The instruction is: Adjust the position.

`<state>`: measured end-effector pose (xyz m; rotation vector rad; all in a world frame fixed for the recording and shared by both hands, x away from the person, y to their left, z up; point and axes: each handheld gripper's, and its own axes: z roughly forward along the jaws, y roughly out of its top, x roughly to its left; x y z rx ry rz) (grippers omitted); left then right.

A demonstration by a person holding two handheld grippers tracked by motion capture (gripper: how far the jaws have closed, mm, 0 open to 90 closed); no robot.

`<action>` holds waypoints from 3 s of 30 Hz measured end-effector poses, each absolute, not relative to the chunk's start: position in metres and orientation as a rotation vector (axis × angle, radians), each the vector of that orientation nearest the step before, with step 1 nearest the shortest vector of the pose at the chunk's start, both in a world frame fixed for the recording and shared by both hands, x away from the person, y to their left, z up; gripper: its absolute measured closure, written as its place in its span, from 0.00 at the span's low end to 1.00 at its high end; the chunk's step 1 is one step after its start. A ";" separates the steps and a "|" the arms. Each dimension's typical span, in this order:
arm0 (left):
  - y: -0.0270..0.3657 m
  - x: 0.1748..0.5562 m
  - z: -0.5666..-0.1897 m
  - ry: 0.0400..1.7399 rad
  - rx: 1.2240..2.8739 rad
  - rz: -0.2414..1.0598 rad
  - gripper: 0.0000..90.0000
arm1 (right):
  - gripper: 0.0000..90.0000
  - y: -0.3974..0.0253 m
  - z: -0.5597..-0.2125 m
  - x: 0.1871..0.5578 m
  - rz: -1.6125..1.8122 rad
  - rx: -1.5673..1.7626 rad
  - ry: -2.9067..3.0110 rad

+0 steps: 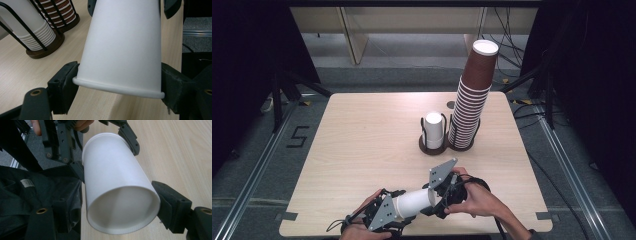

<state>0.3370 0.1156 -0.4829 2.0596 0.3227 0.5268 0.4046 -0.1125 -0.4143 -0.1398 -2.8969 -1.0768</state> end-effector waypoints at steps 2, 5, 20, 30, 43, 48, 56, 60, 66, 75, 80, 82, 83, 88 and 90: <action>0.116 0.337 -0.483 0.317 2.062 0.527 0.26 | 0.32 -0.112 -0.415 0.404 -1.077 -0.141 -2.891; 0.115 0.337 -0.483 0.306 2.072 0.518 0.26 | 0.35 -0.113 -0.417 0.405 -1.063 -0.182 -2.877; 0.125 0.342 -0.486 0.340 1.847 0.449 0.18 | 0.38 -0.125 -0.411 0.414 -1.223 -0.172 -2.708; 0.132 0.344 -0.483 0.338 1.798 0.410 0.22 | 0.38 -0.134 -0.412 0.422 -1.295 -0.194 -2.615; 0.126 0.341 -0.476 0.317 1.937 0.443 0.28 | 0.20 -0.126 -0.406 0.412 -1.171 -0.165 -2.850; 0.124 0.339 -0.476 0.331 1.996 0.449 0.28 | 0.20 -0.120 -0.402 0.405 -1.082 -0.028 -2.971; 0.123 0.338 -0.474 0.328 2.047 0.457 0.28 | 0.22 -0.100 -0.409 0.389 -0.861 0.133 -3.136; 0.121 0.336 -0.472 0.321 2.053 0.448 0.28 | 0.22 -0.096 -0.413 0.390 -0.805 0.208 -3.184; 0.120 0.336 -0.473 0.313 2.066 0.442 0.28 | 0.30 -0.091 -0.419 0.386 -0.710 0.187 -3.203; 0.123 0.338 -0.475 0.345 1.966 0.426 0.14 | 0.37 -0.096 -0.418 0.392 -0.780 0.291 -3.178; 0.130 0.342 -0.475 0.397 1.848 0.366 0.16 | 0.37 -0.108 -0.417 0.401 -0.949 0.199 -3.053; 0.132 0.343 -0.475 0.421 1.805 0.339 0.16 | 0.37 -0.115 -0.418 0.409 -1.048 0.191 -2.997; 0.133 0.343 -0.474 0.432 1.781 0.320 0.16 | 0.37 -0.118 -0.418 0.410 -1.076 0.159 -2.970; 0.135 0.346 -0.473 0.453 1.757 0.276 0.16 | 0.37 -0.128 -0.418 0.415 -1.188 0.102 -2.871; 0.135 0.346 -0.473 0.463 1.748 0.259 0.16 | 0.37 -0.128 -0.418 0.414 -1.197 0.100 -2.853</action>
